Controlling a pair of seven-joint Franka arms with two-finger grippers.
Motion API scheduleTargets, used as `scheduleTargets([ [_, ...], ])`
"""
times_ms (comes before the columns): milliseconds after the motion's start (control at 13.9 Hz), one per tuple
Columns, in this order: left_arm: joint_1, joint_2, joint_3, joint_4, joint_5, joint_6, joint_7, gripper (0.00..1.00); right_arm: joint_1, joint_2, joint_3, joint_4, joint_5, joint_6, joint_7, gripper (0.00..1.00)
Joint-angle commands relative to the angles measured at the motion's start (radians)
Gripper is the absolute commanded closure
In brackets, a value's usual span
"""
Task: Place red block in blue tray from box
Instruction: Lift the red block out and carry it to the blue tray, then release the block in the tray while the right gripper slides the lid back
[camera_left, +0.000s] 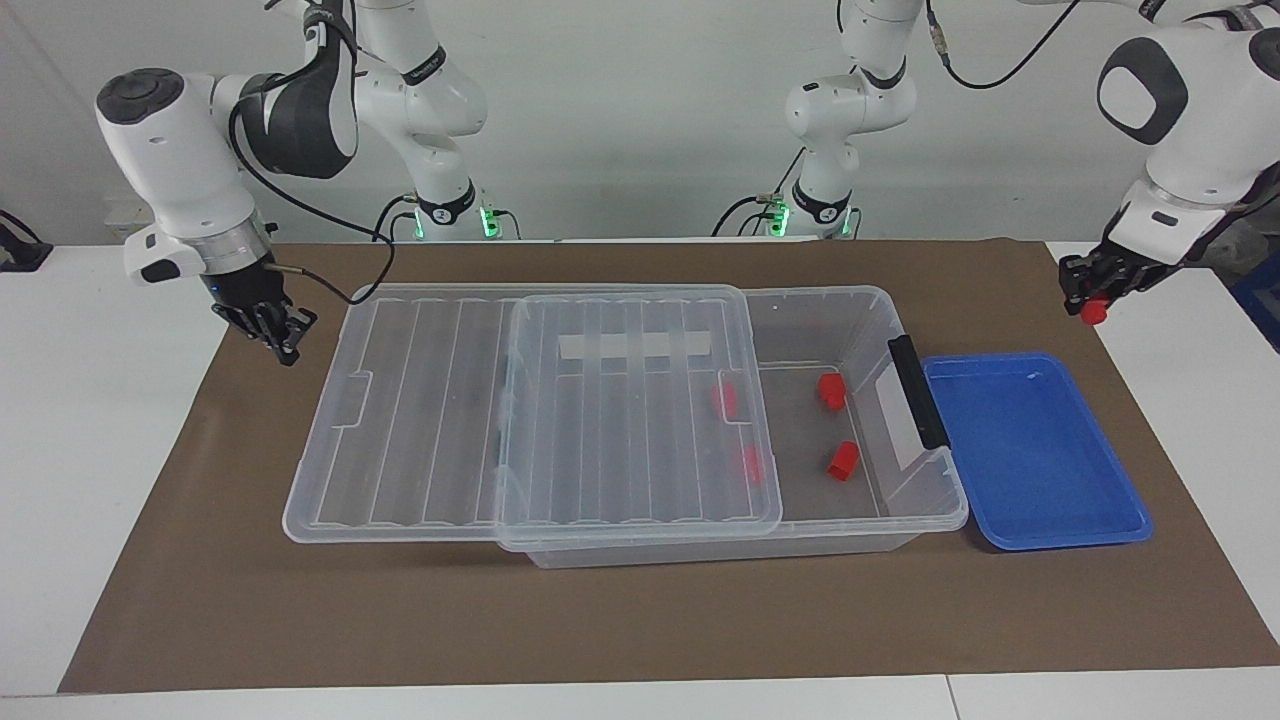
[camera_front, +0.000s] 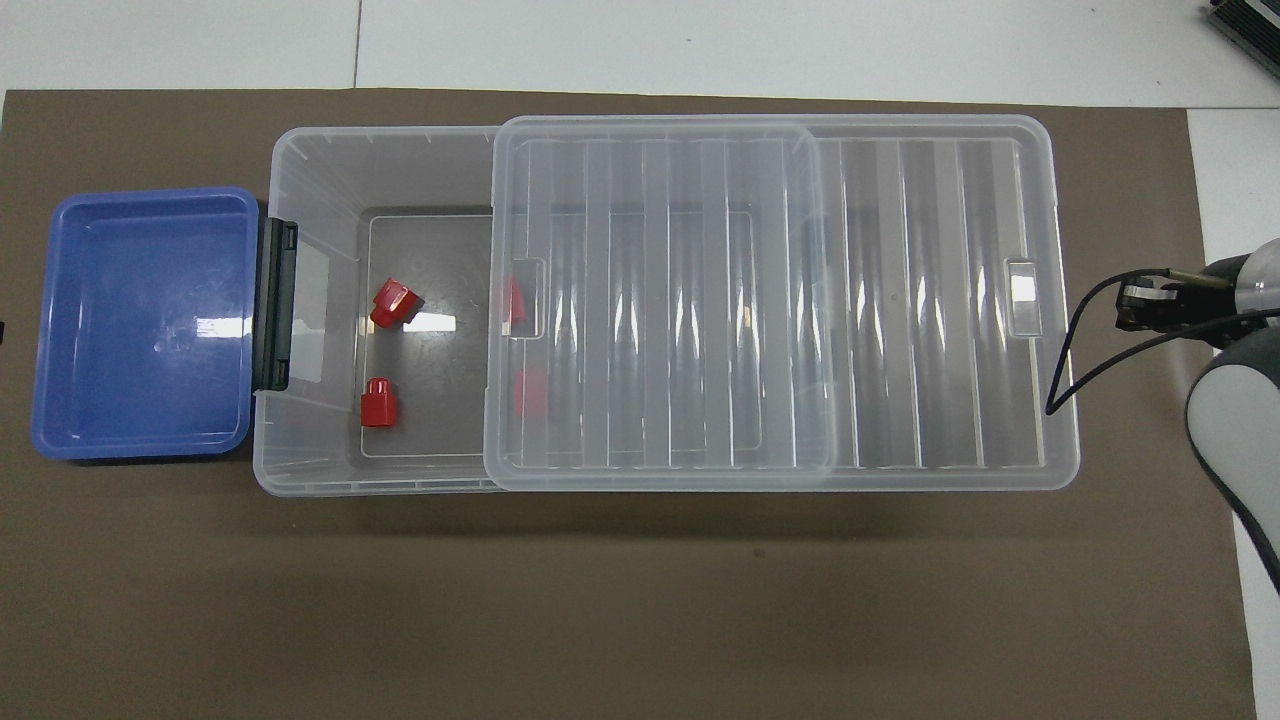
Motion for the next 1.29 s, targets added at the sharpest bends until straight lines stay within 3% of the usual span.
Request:
scheduleTargets([
  [0, 0.036, -0.008, -0.011, -0.133, -0.046, 0.172, 0.08, 0.93, -0.011, 0.017, 0.007, -0.026, 0.015, 0.053, -0.03, 1.0],
  [287, 0.021, 0.049, -0.009, -0.271, -0.153, 0.431, 0.069, 0.93, 0.008, 0.038, 0.01, -0.026, 0.017, 0.073, -0.021, 1.0],
  [503, 0.025, 0.142, -0.009, -0.281, -0.153, 0.525, 0.087, 0.93, 0.041, 0.055, 0.012, -0.024, 0.017, 0.095, -0.021, 1.0],
  [646, 0.038, 0.172, -0.007, -0.313, -0.153, 0.583, 0.197, 0.92, 0.077, 0.063, 0.013, -0.023, 0.017, 0.102, -0.021, 1.0],
  [933, 0.048, 0.224, -0.007, -0.405, -0.153, 0.767, 0.212, 0.89, 0.127, 0.066, 0.013, -0.021, 0.015, 0.102, -0.027, 1.0],
  [1221, 0.047, 0.227, -0.007, -0.414, -0.153, 0.782, 0.207, 0.89, 0.189, 0.066, 0.013, -0.021, 0.015, 0.101, -0.03, 1.0],
])
